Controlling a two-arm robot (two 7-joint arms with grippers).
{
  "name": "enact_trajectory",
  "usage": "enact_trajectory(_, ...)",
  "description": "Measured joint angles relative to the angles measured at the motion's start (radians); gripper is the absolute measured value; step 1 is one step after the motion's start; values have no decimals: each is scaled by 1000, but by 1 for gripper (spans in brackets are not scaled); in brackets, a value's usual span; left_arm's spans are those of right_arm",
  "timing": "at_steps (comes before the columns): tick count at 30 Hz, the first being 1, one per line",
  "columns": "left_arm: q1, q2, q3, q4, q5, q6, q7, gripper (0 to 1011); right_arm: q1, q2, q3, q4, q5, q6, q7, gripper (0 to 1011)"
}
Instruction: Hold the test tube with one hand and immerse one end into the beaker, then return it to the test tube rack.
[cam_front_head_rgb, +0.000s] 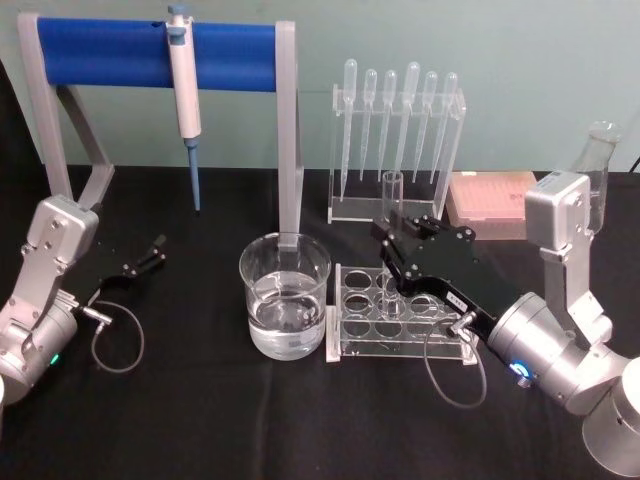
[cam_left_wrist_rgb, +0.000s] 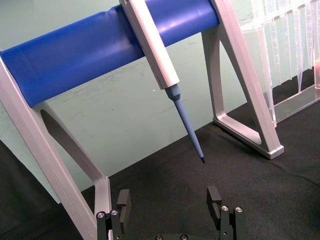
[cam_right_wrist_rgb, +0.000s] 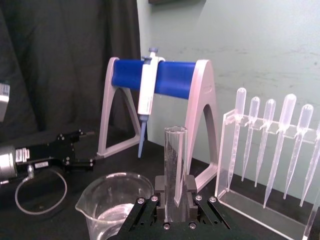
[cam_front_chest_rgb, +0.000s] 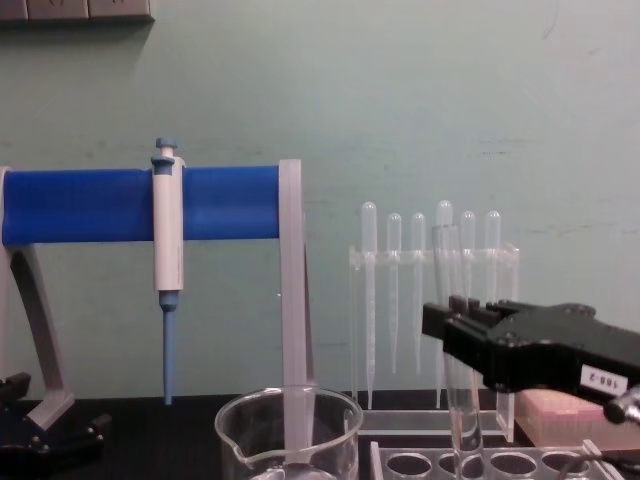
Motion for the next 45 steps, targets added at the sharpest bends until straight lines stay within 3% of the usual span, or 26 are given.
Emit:
enact_trajectory(16,0,0,0,0,0,0,0,1000,25,-1,-36,68,-103,-11,12,242)
enact_trajectory(21,0,0,0,0,0,0,0,1000,27,0,-41,67,-137,4,8,397)
enact_trajectory(25,0,0,0,0,0,0,0,1000,-3,6,-28,28,-136,25,3,514)
enact_trajectory(32,0,0,0,0,0,0,0,1000,-138,55,37,-130,-126,102,-35,715)
enact_trajectory(35,0,0,0,0,0,0,0,1000,-171,66,68,-155,-120,111,-47,800)
enact_trajectory(40,0,0,0,0,0,0,0,1000,-204,59,147,-128,-134,85,-109,959)
enact_trajectory(45,0,0,0,0,0,0,0,1000,-192,19,203,-36,-171,4,-188,1004)
